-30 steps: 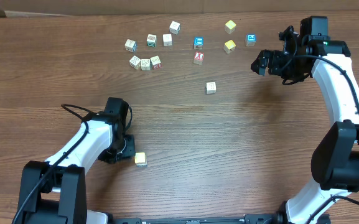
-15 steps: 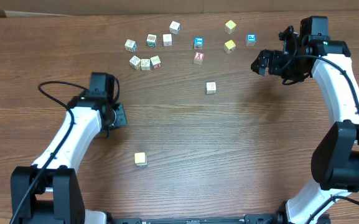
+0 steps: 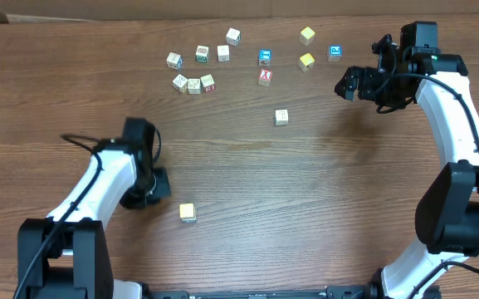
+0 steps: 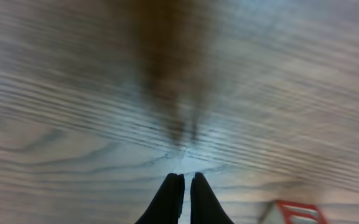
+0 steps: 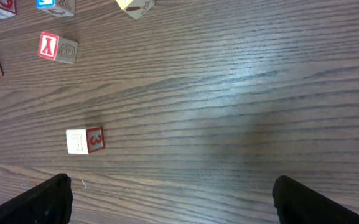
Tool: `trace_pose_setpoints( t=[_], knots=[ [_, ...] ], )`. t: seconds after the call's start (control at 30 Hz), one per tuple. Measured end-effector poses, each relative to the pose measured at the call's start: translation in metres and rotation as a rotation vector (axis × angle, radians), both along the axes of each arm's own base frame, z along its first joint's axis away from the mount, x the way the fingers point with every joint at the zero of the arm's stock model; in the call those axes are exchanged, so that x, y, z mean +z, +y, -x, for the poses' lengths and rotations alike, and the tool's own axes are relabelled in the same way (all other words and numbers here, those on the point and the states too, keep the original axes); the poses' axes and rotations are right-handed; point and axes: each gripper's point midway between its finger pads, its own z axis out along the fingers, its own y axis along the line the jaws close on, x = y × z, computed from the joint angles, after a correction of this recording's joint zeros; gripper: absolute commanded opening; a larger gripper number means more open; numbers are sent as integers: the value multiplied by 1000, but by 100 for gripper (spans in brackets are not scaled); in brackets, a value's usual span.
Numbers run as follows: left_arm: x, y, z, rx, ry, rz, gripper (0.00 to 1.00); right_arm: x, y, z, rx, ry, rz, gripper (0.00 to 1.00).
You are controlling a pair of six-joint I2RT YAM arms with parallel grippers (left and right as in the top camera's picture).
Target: Form a tower
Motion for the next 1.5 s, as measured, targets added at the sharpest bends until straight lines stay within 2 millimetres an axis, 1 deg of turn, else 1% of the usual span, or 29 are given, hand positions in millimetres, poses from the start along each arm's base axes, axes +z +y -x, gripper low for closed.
trace_pose_setpoints(
  t=[0.13,0.3,0.53,0.73,0.97,1.33,1.5],
  knots=[
    [-18,-5,13,2,11,34,4,0,0,0,0,-1,0,100],
    [-19,-11,9,-7,-26,74,5,0,0,0,0,-1,0,100],
    [-18,-30,-1,-49,-71,187,6,0,0,0,0,0,0,100],
    [-18,-44,1,-54,-61,268,6,0,0,0,0,-1,0,100],
    [-18,-49,10,-58,-25,302,6,0,0,0,0,-1,0,100],
    [-18,-51,12,-61,-21,312,6,0,0,0,0,0,0,100],
    [-18,-53,16,-68,-4,311,6,0,0,0,0,0,0,100]
  ],
)
